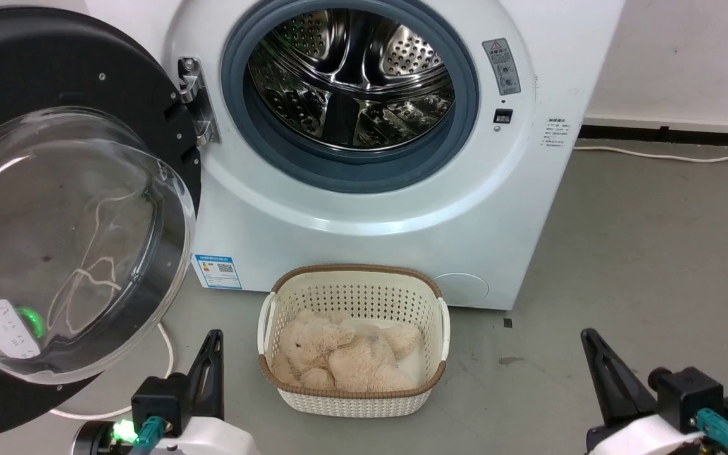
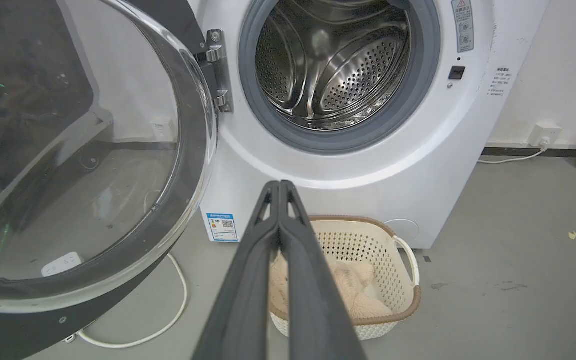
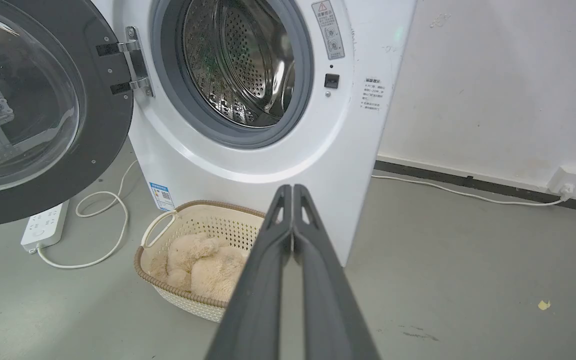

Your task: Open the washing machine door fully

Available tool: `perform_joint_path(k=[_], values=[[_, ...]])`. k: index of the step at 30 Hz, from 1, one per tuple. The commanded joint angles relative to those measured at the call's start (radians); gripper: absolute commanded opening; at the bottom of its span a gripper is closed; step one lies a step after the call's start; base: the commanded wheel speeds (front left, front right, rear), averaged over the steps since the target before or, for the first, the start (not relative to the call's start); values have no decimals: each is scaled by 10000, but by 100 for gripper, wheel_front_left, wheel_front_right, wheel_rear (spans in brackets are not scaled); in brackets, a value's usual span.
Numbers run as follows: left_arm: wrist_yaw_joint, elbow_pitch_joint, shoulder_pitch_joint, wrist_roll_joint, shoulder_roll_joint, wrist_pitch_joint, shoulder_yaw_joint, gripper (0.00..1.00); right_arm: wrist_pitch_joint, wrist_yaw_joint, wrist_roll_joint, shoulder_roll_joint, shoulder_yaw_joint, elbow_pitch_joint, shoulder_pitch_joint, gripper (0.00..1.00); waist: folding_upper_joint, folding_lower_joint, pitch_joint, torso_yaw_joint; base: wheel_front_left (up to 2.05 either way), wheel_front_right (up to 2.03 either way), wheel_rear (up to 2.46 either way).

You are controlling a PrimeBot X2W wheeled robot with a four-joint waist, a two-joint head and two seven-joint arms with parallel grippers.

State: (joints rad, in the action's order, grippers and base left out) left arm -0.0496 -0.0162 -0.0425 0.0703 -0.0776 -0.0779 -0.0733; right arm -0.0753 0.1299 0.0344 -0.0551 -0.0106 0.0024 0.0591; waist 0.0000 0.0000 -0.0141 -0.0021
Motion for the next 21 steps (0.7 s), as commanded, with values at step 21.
perform_joint_path(k=[21], values=[[313, 114, 310, -461, 174, 489, 468, 0, 462, 7, -223, 43, 72, -20, -422, 0, 0, 0, 84, 13, 0, 0, 0]])
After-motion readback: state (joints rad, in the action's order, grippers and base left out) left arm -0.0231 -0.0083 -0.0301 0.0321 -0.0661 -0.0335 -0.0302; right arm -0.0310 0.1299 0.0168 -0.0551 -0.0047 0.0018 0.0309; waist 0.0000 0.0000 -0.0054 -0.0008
